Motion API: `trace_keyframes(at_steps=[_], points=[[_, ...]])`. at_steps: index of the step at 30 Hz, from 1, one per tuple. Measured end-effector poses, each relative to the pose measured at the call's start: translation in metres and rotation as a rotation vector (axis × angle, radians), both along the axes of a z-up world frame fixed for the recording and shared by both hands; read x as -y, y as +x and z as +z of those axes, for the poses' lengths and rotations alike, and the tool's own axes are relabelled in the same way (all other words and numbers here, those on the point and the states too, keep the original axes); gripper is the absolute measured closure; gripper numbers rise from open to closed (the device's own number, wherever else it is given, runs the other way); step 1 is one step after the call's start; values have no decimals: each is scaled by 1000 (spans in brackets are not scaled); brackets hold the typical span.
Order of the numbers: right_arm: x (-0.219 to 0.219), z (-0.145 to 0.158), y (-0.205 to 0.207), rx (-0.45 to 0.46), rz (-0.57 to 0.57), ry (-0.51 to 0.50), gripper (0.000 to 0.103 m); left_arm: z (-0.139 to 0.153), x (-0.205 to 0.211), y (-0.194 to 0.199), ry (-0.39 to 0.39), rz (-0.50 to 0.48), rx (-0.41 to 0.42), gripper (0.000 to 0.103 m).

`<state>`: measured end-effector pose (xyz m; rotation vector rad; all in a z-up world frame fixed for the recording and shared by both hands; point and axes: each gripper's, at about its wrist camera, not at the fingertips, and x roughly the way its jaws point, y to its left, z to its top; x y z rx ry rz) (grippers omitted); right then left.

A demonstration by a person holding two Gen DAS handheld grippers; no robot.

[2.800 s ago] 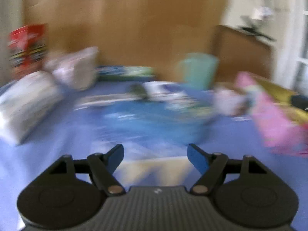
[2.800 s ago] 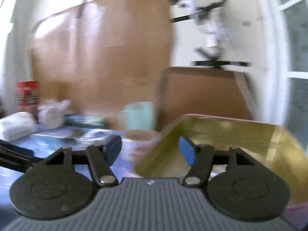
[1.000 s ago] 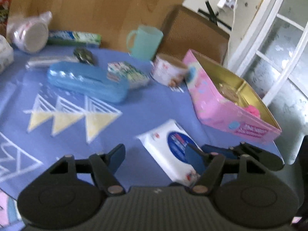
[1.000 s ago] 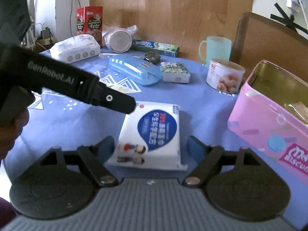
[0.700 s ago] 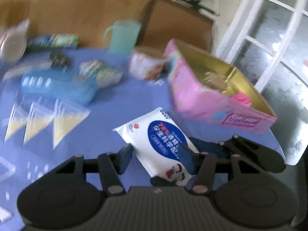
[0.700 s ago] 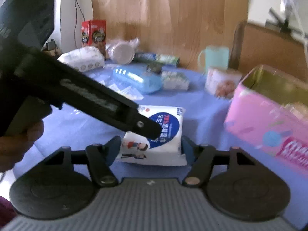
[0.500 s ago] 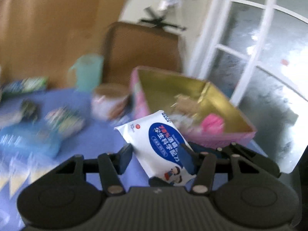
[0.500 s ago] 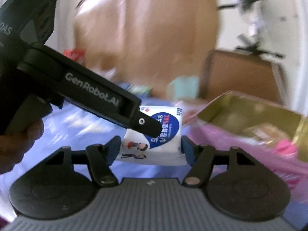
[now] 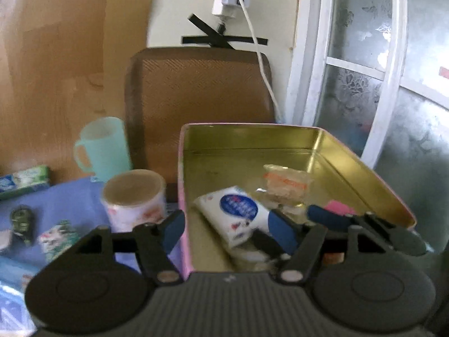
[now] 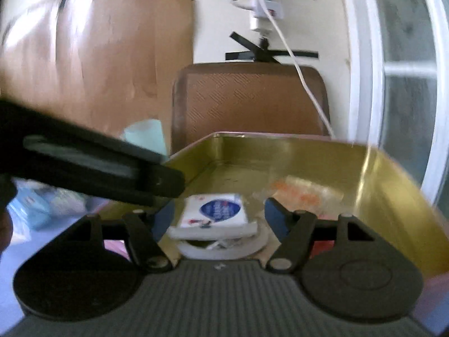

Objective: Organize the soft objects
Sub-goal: 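Carry the wet-wipe pack into the pink tin and release it, then withdraw the left tool from the tin toward the table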

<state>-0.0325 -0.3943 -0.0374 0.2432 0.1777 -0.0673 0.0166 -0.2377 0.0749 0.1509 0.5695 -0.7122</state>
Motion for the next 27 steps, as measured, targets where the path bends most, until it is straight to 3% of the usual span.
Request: trace_keyframes(at_steps=[6,9,15,27], points=[[-2,-1,-28,31,-46,65,30,1,-27,-11,45,80,4,34],[-9,2,-38,43,-62,62,30,2,-45,-19,28,115,0,25],[-26,8,-47,53,-56,57,30,-3,-79,-28,21,172,-14,24],[-35,5,-73,67,-143,96,30,-12,-102,-39,-10,170,-20,22]])
